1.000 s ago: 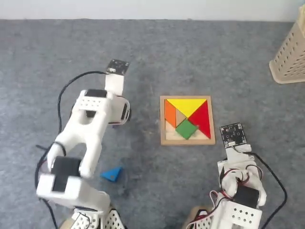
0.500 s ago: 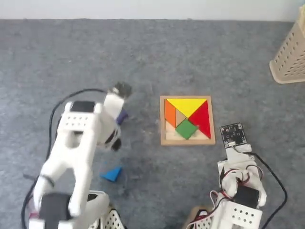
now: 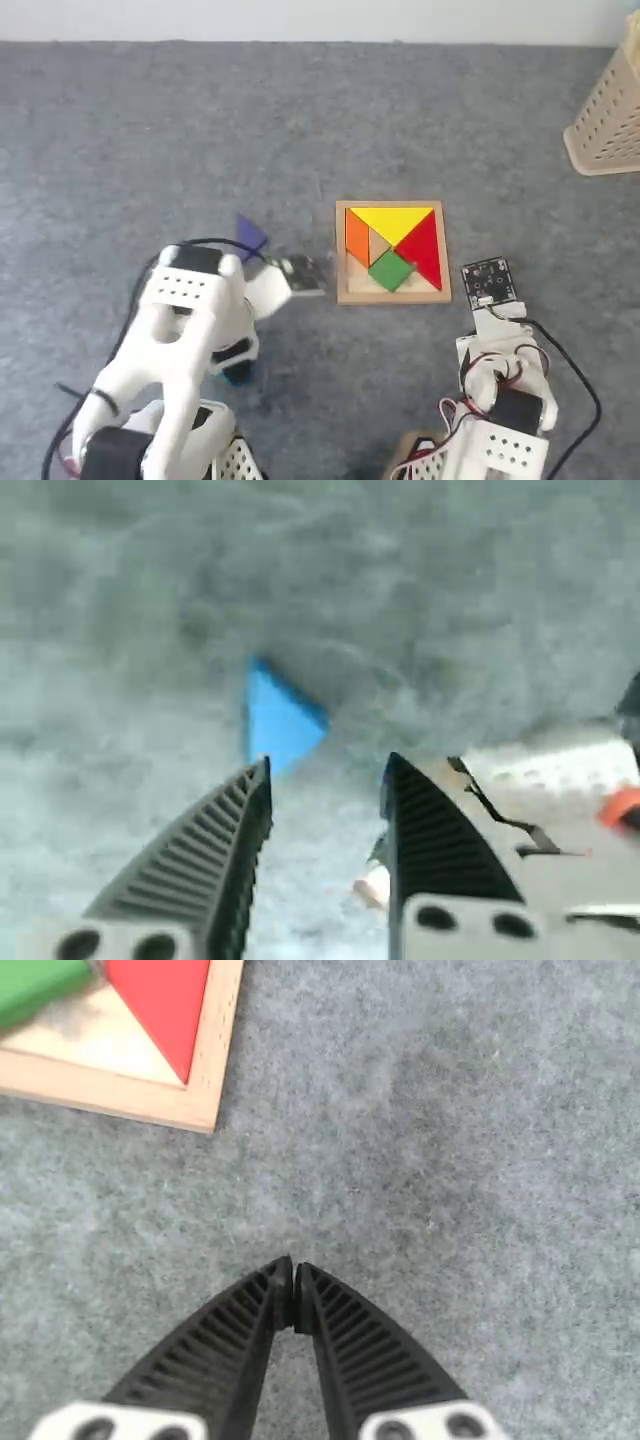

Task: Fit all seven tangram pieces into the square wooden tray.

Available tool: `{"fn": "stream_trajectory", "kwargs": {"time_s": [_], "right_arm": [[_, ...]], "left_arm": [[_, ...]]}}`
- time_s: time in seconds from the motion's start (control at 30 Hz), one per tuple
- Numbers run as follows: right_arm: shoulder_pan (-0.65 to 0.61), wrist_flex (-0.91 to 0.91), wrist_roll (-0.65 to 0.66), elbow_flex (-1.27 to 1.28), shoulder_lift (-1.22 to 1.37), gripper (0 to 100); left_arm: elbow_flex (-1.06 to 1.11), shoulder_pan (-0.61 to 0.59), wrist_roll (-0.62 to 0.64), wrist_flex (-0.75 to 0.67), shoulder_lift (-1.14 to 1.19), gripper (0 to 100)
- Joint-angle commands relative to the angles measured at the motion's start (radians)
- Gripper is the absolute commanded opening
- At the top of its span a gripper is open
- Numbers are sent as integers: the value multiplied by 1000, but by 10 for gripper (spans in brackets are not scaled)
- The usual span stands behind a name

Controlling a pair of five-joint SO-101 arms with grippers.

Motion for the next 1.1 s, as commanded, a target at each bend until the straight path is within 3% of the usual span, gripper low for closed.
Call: {"fn": "stream_trajectory", "kwargs": {"time_s": [0.0, 0.43, 0.77, 1.07], "right_arm": [[12, 10, 9, 18, -15, 8], [8, 10, 9, 18, -15, 8], [8, 10, 9, 18, -15, 8], [8, 10, 9, 18, -15, 8]], "left_arm": [[39, 52, 0, -83, 14, 167], [104, 61, 63, -249, 135, 165], [101, 60, 98, -324, 169, 106], [-13, 31, 121, -376, 176, 105]]}}
